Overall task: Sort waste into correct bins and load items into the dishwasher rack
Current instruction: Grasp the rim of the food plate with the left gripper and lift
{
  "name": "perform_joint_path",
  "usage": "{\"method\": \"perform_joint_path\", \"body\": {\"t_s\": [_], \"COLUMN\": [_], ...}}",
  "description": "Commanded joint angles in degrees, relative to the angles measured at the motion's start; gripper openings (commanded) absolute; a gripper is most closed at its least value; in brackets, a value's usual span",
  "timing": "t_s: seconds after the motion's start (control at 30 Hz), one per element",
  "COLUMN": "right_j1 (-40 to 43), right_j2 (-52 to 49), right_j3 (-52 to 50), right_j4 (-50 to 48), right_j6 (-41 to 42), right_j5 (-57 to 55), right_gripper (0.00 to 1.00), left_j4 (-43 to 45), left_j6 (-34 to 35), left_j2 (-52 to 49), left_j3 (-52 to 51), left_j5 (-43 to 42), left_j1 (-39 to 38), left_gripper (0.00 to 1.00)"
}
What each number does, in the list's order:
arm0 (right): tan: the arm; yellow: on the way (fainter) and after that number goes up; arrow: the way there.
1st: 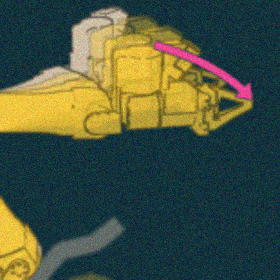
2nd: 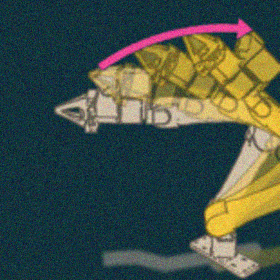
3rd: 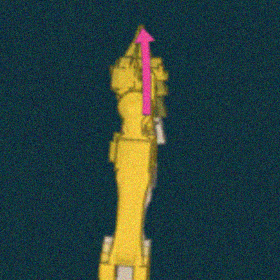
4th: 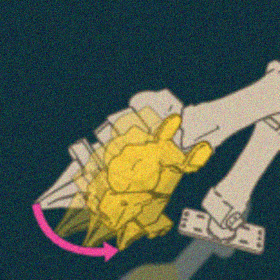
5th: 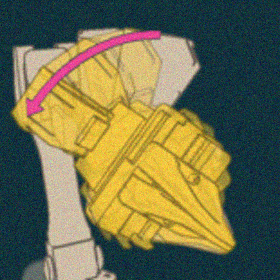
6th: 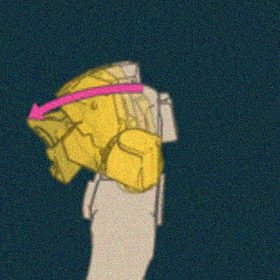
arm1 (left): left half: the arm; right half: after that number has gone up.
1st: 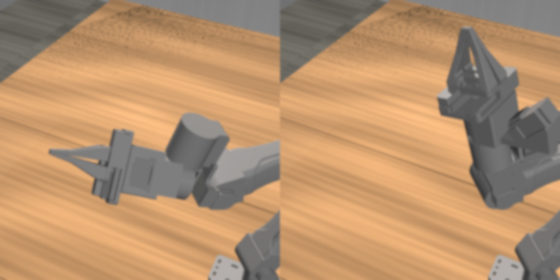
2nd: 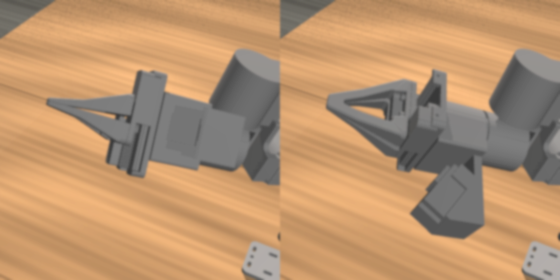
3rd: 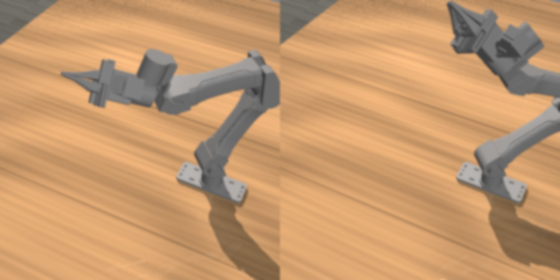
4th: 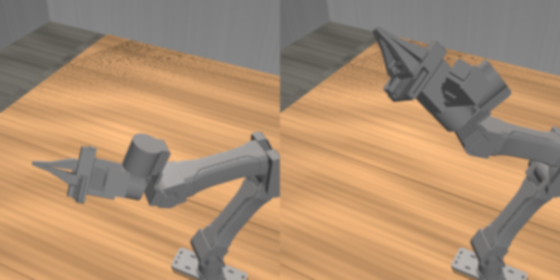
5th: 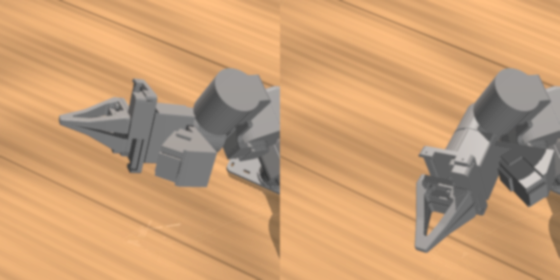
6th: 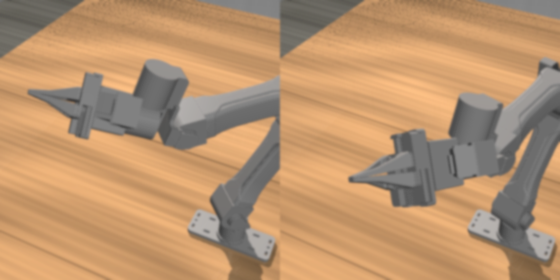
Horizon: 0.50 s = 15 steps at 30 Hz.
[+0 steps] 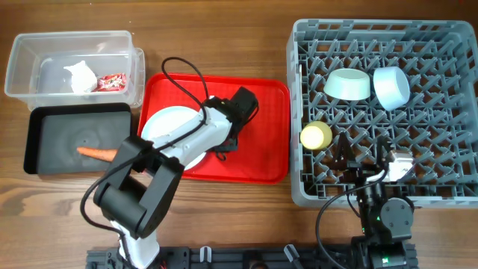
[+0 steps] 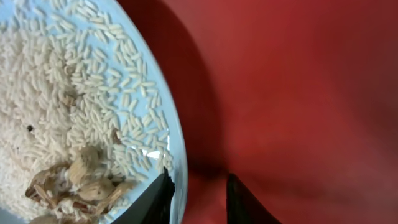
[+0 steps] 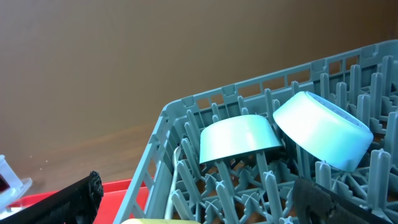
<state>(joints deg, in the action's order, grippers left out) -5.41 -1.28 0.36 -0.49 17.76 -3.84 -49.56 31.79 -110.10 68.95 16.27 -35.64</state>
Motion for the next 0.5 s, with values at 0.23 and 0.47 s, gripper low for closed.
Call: {"method": "perform_joint_path", "body": {"t_s": [0.23,0.47], "right_j1": [0.13,0.13], "right_j2": [0.26,0.26], "right_j3": [-0.07,-0.07], "right_j4": [-0.26,-0.26], "right_j6": [0.44,0.44], "right_j5": [0.96,0.96], "right_gripper": [1.00,1.00], "left_j4": [5.09,1.84], "left_j6": [-3.91,-9.07], "left_j2": [-0.72,0.68], "left_j3": [-0.50,2.62], "left_j5": [0.15,2.82], "left_j1": [2.43,2.38], "left_gripper": [0.04,0.04]}}
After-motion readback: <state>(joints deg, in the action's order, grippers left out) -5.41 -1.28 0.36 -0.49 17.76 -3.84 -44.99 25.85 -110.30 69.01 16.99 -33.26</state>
